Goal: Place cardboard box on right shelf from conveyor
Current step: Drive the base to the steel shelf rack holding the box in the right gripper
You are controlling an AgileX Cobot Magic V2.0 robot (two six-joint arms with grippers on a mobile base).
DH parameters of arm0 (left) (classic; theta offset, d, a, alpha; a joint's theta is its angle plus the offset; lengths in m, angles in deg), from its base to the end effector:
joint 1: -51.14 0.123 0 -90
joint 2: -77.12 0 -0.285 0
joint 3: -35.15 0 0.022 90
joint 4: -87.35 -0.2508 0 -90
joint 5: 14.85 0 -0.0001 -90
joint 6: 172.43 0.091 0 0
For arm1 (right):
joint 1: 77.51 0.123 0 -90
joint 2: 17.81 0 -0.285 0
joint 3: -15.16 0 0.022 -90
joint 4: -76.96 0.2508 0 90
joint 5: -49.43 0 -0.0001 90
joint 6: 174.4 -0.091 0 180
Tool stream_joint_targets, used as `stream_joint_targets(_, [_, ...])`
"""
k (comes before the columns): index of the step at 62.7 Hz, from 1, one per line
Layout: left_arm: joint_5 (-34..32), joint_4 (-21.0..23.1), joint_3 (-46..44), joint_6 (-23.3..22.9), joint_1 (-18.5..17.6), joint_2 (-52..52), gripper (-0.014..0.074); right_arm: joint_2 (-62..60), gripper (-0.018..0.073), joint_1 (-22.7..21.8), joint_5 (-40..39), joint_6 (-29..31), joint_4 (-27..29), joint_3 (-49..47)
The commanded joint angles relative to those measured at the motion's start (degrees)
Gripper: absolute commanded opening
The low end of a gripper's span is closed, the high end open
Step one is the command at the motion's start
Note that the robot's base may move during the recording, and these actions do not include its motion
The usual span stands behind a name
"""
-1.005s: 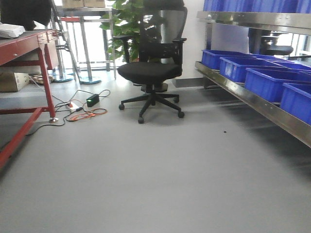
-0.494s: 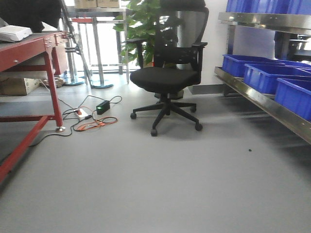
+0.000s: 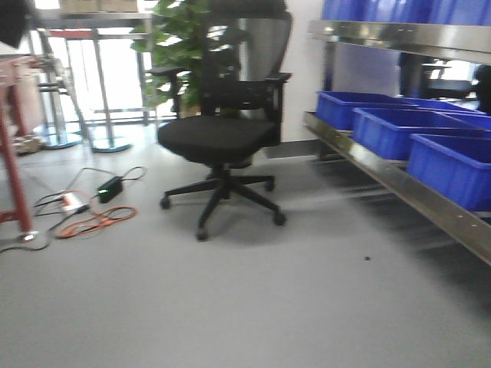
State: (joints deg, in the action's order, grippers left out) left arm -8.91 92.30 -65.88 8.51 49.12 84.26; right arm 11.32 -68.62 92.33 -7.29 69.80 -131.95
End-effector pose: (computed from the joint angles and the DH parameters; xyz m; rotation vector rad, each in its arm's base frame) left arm 0.0568 -0.0028 0.1941 -0.0206 1.6068 -0.0884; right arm 0.0505 0.0001 0.3757 0.0399 1.8277 0.1257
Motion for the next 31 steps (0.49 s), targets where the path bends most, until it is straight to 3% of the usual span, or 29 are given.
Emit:
stream_joint_targets(1, [-5.03, 0.27, -0.16, -0.29, 0.10, -0.75, -0.0119, 0.41, 0.0230, -0.14, -5.60, 0.51, -0.72, -1.63])
stream_joint_targets(31, [-5.03, 0.27, -0.16, -0.29, 0.10, -0.75, -0.0119, 0.41, 0.0230, -0.14, -5.60, 0.51, -0.72, -1.63])
